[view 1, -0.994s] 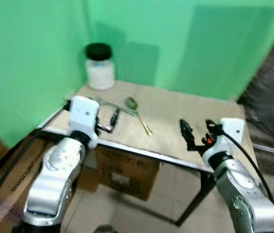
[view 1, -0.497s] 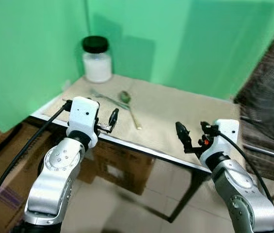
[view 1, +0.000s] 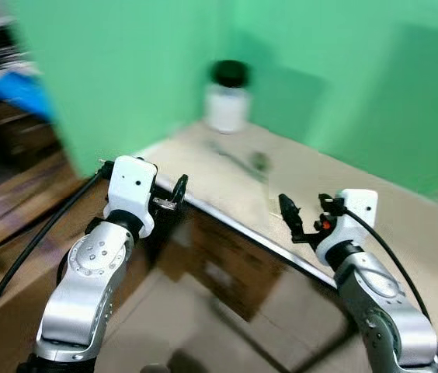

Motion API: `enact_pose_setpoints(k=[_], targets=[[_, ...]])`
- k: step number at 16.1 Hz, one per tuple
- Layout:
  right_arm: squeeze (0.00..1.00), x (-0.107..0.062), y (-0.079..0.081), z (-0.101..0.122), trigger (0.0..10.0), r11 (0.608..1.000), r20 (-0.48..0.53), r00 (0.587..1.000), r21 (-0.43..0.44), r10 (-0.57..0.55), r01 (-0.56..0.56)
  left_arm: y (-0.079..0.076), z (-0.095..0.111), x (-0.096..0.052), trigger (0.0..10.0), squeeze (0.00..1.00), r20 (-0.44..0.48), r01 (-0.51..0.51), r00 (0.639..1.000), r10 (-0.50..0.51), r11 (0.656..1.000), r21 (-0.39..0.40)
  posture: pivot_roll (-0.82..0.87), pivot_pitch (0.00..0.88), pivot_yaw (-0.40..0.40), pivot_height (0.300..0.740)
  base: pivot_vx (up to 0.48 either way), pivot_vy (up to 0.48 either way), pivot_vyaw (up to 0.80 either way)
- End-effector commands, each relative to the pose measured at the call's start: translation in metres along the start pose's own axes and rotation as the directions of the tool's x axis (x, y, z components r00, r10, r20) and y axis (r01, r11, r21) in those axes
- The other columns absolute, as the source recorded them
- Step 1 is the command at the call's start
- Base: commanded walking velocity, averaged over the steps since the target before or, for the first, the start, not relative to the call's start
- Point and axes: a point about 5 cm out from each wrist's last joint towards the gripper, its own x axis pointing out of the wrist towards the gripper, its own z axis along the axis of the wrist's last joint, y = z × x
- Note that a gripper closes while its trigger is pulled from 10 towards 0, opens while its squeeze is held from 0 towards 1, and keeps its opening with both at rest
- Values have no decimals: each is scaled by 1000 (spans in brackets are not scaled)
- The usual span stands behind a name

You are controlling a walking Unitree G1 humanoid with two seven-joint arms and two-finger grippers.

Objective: Setting the table

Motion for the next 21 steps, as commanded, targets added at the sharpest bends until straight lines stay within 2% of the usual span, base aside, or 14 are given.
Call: enact_pose_setpoints(k=[1, 6, 8, 10, 11, 14, 15, 16, 18, 21], targets=[[0, 2, 0, 2, 10000, 1000, 10, 1000, 8, -6, 6, -1, 3, -2, 10000, 0, 9, 7, 1000, -7, 1000, 5, 93, 0, -68, 740, 289, 0, 0], [0, 4, -4, 2, 10000, 999, 2, 1000, 34, -22, 22, -2, 2, -5, 10000, 0, 3, 12, 1000, -12, 1000, 6, 100, 0, -77, 740, 278, 0, 0], [0, 7, -4, 1, 10000, 999, -15, 999, 11, -39, 39, -3, 1, -6, 10000, 0, -2, 23, 1000, -23, 1000, 6, 101, 0, -80, 740, 257, 0, 0], [0, 11, -9, -4, 10000, 997, -83, 993, -27, -80, 78, -8, 0, -7, 10000, 0, 0, 78, 997, -78, 997, -10, 98, 0, -81, 740, 0, 0, 0], [0, 15, -12, -5, 10000, 996, -121, 988, 1, -93, 94, -14, -2, -7, 10000, 0, -11, 139, 990, -139, 990, 9, 91, 0, -83, 740, 0, 0, 0], [0, 24, -19, -3, 10000, 994, -177, 979, 14, -105, 109, -23, -2, -8, 10000, 0, -14, 253, 967, -253, 967, 17, 80, 0, -86, 740, 0, 0, 0], [0, 33, -27, -4, 10000, 992, -229, 965, -48, -128, 120, -28, -1, -8, 10000, 0, -21, 318, 948, -318, 948, 4, 74, 0, -90, 740, 0, 0, 0], [0, 40, -31, -5, 10000, 991, -259, 957, -60, -133, 121, -31, -2, -8, 10000, 0, -34, 359, 933, -358, 933, 14, 70, 0, -90, 740, 0, 0, 0], [0, 50, -32, -5, 10000, 994, -281, 955, -72, -100, 83, -34, -8, -11, 10000, 0, -70, 418, 907, -415, 908, 33, 65, 0, -91, 740, 0, 0, 0], [0, 73, -28, -5, 10000, 993, -290, 953, -104, -84, 56, -32, -19, -23, 10000, 0, -149, 488, 865, -479, 872, 31, 71, 0, -98, 740, 0, 0, 0]])
